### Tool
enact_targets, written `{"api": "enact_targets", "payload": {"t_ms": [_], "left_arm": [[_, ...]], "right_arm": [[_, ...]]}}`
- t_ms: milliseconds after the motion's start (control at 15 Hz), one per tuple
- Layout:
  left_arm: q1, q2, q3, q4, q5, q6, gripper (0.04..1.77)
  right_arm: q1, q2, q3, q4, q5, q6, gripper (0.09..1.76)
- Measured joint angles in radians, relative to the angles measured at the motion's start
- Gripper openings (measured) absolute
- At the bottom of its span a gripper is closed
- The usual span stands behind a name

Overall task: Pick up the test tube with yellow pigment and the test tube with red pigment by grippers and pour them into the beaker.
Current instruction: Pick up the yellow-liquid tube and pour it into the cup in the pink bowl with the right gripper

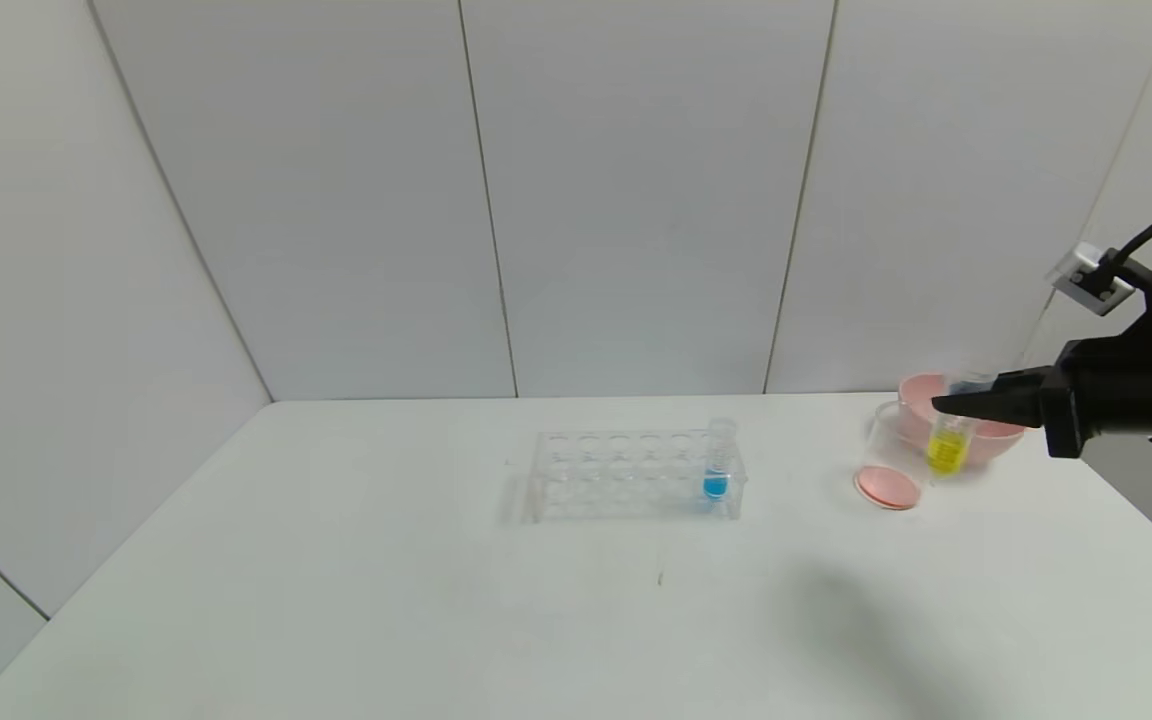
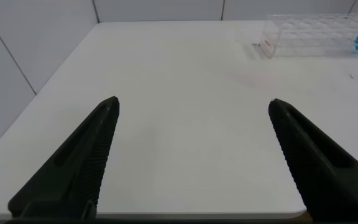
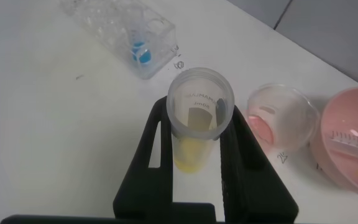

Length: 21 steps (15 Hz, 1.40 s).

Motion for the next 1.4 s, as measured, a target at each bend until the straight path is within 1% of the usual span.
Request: {"api": "enact_targets", "payload": {"t_ms": [133,333,467,667,800,933,1200,1267,1400], "left_arm": [[0.0,0.0,0.0,0.0,0.0,0.0,1.72],[0.0,0.0,0.0,0.0,0.0,0.0,1.72],[0.0,0.0,0.0,0.0,0.0,0.0,1.72],[0.0,0.0,0.0,0.0,0.0,0.0,1.72],[0.0,0.0,0.0,0.0,0.0,0.0,1.72],[0.0,0.0,0.0,0.0,0.0,0.0,1.72],[0.0,0.0,0.0,0.0,0.0,0.0,1.72],[0.0,0.0,0.0,0.0,0.0,0.0,1.72],[0.0,0.0,0.0,0.0,0.0,0.0,1.72]], "right_arm": [[-0.06,0.042,-0.079,0.116,0.004,-0.102,0.5],[-0.123,0.108,-0.199,0.261,0.005,-0.234,0.5],[-0.15,0.152,-0.283,0.344,0.005,-0.299,0.5],[-0.168,0.225,-0.406,0.427,-0.004,-0.357,0.5],[-0.17,0.271,-0.484,0.475,-0.043,-0.408,0.5],[-0.169,0.314,-0.571,0.557,-0.103,-0.459,0.5],[-0.16,0.398,-0.764,0.703,-0.222,-0.519,0.5],[-0.151,0.42,-0.794,0.7,-0.255,-0.529,0.5],[-0.124,0.449,-0.814,0.685,-0.303,-0.537,0.5]]}}
